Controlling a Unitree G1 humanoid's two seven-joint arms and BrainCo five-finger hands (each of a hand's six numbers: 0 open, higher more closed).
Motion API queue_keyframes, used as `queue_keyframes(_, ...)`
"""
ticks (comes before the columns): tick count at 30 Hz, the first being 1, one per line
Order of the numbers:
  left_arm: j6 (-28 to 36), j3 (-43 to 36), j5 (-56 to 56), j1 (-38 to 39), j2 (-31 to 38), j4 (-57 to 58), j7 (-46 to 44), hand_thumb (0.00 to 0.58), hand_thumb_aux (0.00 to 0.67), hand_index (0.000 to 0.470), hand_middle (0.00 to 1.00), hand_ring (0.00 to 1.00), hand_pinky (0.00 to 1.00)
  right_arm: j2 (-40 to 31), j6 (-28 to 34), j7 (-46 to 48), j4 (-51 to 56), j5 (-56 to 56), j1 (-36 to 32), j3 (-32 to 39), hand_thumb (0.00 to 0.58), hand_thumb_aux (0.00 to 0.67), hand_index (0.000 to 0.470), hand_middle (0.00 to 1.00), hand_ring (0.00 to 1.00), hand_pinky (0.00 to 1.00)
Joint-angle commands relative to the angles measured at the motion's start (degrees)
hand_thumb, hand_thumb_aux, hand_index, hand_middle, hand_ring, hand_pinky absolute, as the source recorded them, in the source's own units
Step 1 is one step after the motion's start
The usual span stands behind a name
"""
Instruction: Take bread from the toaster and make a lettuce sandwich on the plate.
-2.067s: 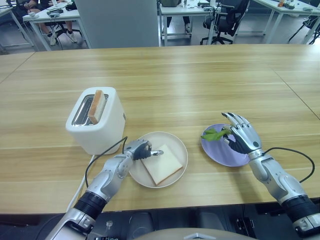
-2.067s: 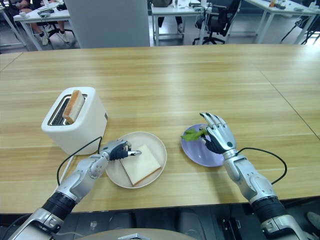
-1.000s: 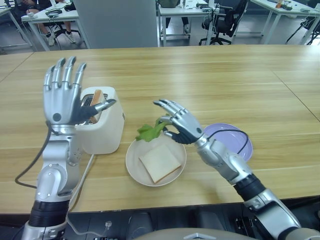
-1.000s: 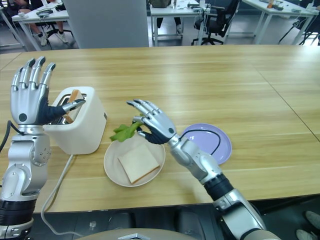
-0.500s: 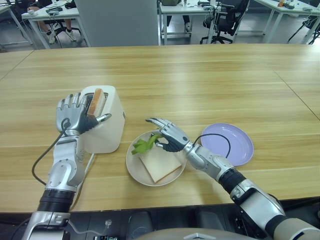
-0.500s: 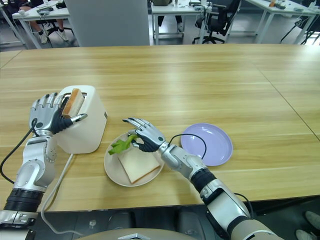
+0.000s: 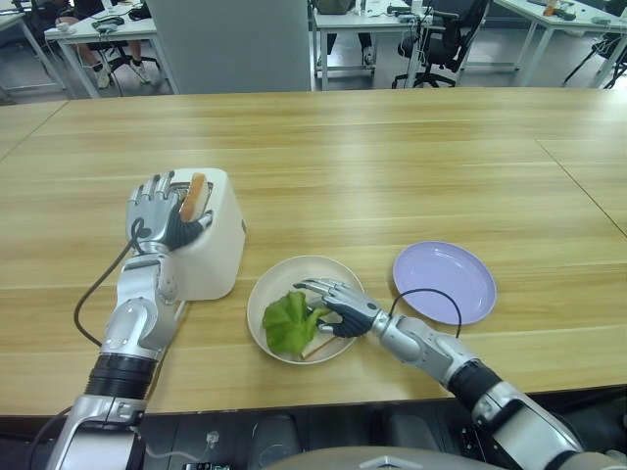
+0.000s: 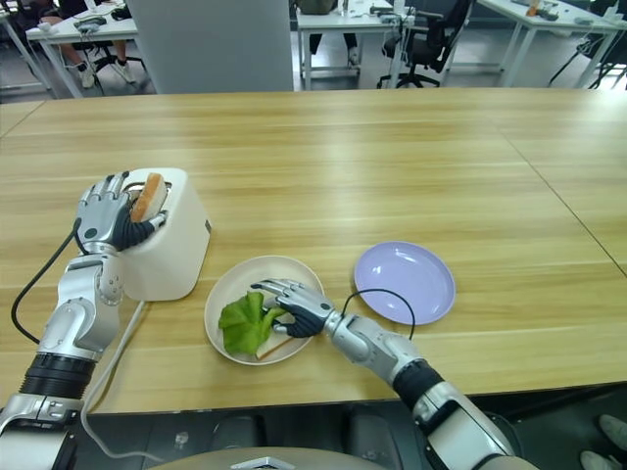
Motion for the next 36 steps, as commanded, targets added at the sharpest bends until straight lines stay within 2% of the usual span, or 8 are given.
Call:
queue_keyframes(1, -2.3, -0.46, -2.62, -0.4, -0.32, 1.64, 0.46, 0.58, 0.67, 0.46, 1.0, 1.0, 1.0, -1.08, 2.1, 4.87, -5.0, 1.62, 1.99, -0.66, 0.58, 0.67, 0.46, 0.0, 0.0, 0.0)
queue_keyframes(2, -2.77, -0.5, -3.11, -0.61, -0.29, 1.97, 0.82, 0.58, 0.67, 0.46, 1.0, 1.0, 1.0, -1.47, 2.73, 5.57, -5.81, 1.51, 2.54, -0.78, 0.58, 0.67, 0.46, 0.0, 0.0, 0.0)
queue_keyframes(3, -3.42, -0.48, -3.76, -0.82, -0.24, 2.41, 1.1, 0.58, 0.67, 0.46, 1.0, 1.0, 1.0, -1.68, 3.39, 5.82, -6.31, 1.27, 2.94, -0.96, 0.57, 0.583, 0.4, 0.0, 0.0, 0.0)
queue_keyframes(4, -4.15, -0.42, -4.33, -1.05, -0.24, 2.69, 1.67, 0.58, 0.67, 0.46, 1.0, 1.0, 1.0, -1.89, 4.04, 5.91, -6.67, 1.05, 3.33, -1.24, 0.456, 0.36, 0.247, 0.0, 0.0, 0.0)
queue_keyframes(5, -4.69, -0.37, -4.71, -1.29, -0.19, 2.82, 2.23, 0.58, 0.67, 0.46, 1.0, 1.0, 1.0, -2.11, 4.55, 5.81, -6.93, 0.7, 3.62, -1.44, 0.036, 0.021, 0.014, 0.0, 0.0, 0.0)
queue_keyframes(6, -5.35, -0.15, -5.22, -1.49, -0.17, 2.85, 2.89, 0.58, 0.67, 0.46, 1.0, 1.0, 1.0, -2.35, 5.0, 5.48, -7.2, 0.19, 3.88, -1.64, 0.0, 0.0, 0.0, 0.0, 0.0, 0.0)
queue_keyframes(28, -16.38, 11.2, -5.57, 3.41, 4.87, -16.15, 17.06, 0.58, 0.67, 0.46, 1.0, 1.0, 1.0, -4.71, 9.47, -9.2, -10.4, -5.98, 3.41, -7.17, 0.0, 0.0, 0.0, 0.0, 0.0, 0.0)
queue_keyframes(36, -22.43, 11.12, -15.76, 8.68, 4.0, -27.29, 5.26, 0.58, 0.67, 0.46, 1.0, 1.0, 1.0, -8.8, 3.62, -12.72, -16.39, -4.67, 6.12, -10.82, 0.0, 0.0, 0.0, 0.0, 0.0, 0.0)
